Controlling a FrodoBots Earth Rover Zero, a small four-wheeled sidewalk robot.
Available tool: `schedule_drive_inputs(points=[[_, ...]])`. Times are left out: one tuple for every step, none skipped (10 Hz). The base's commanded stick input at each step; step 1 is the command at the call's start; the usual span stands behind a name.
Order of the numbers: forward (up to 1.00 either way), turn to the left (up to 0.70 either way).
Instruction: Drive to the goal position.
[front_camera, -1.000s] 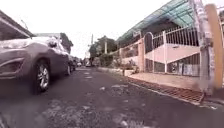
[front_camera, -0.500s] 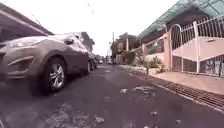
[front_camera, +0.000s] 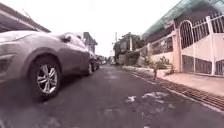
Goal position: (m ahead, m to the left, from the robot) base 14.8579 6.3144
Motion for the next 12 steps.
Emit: schedule_drive_inputs(points=[[1.0, 0.0], [1.0, -0.03], [1.0, -0.12], [1.0, -0.12], [1.0, -0.38], [1.0, -0.26], [1.0, -0.08], [1.0, 0.0], [1.0, 0.0], [1.0, 0.0], [1.0, 0.0], [1.0, 0.0]])
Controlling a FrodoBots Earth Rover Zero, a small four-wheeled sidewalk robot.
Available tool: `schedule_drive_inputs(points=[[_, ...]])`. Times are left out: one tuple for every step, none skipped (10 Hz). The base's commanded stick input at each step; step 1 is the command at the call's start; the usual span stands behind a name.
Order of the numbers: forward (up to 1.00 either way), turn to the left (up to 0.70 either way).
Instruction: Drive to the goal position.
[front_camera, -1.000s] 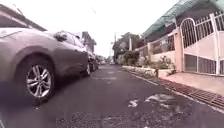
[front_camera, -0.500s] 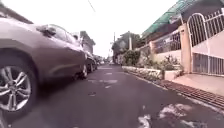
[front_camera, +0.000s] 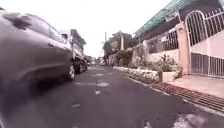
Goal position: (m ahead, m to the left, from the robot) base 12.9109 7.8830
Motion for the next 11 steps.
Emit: schedule_drive_inputs(points=[[1.0, 0.0], [1.0, 0.0], [1.0, 0.07], [1.0, 0.26], [1.0, 0.4], [1.0, 0.27], [1.0, 0.0], [1.0, 0.0], [1.0, 0.0], [1.0, 0.0], [1.0, 0.0]])
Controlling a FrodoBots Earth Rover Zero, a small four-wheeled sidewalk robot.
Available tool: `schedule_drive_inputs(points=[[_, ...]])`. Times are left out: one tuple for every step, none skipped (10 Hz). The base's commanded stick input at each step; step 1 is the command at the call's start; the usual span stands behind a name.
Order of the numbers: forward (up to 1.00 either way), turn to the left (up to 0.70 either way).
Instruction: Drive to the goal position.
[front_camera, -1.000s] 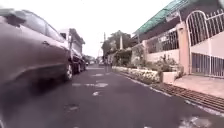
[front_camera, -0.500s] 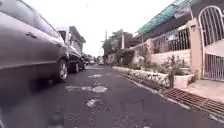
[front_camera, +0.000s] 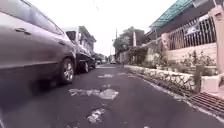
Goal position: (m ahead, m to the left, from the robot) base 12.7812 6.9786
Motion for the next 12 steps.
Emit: schedule_drive_inputs(points=[[1.0, 0.0], [1.0, 0.0], [1.0, 0.0], [1.0, 0.0], [1.0, 0.0], [1.0, 0.0], [1.0, 0.0], [1.0, 0.0], [1.0, 0.0], [1.0, 0.0], [1.0, 0.0], [1.0, 0.0]])
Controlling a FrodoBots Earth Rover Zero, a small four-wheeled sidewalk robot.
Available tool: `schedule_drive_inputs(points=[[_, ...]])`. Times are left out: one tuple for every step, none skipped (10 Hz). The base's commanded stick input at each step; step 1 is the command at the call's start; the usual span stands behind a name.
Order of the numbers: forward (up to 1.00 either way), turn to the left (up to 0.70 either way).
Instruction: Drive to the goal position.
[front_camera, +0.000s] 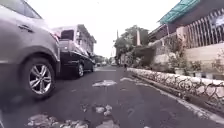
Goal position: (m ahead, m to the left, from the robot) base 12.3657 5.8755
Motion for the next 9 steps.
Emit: schedule_drive_inputs(points=[[1.0, 0.0], [1.0, 0.0], [1.0, 0.0], [1.0, 0.0], [1.0, 0.0], [1.0, 0.0], [1.0, 0.0], [1.0, 0.0], [1.0, 0.0]])
